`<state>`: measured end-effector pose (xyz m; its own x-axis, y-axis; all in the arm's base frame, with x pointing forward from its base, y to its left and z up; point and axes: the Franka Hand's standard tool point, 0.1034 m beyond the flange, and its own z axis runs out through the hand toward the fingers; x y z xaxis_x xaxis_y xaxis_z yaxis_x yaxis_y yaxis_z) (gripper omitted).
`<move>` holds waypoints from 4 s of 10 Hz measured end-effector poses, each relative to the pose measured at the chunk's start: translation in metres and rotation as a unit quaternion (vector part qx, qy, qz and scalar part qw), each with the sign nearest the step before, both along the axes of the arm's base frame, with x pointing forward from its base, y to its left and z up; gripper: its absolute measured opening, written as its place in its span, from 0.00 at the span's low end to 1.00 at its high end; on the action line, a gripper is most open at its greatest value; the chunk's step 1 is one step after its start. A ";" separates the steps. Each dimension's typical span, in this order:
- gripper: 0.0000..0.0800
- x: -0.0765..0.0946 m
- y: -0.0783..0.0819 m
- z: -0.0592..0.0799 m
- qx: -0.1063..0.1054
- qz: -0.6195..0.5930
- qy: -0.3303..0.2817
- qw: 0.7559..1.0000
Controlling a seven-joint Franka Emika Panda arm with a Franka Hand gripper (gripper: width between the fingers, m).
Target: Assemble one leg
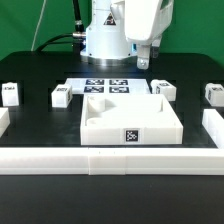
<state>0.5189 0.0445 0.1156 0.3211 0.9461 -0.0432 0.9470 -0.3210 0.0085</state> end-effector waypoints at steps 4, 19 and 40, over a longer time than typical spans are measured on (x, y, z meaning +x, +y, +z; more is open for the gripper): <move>0.81 -0.004 -0.001 -0.006 0.004 0.054 -0.009 0.998; 0.81 -0.084 -0.011 -0.103 0.030 0.120 0.022 0.992; 0.07 -0.031 0.044 -0.103 0.047 0.138 -0.008 0.989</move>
Offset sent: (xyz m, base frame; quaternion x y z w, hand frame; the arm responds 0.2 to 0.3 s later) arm -0.0160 0.0022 -0.0101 -0.0288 0.0291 -0.1690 0.9848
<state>0.4877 0.0886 0.0130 0.0507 0.9974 0.0518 0.9987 -0.0511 0.0063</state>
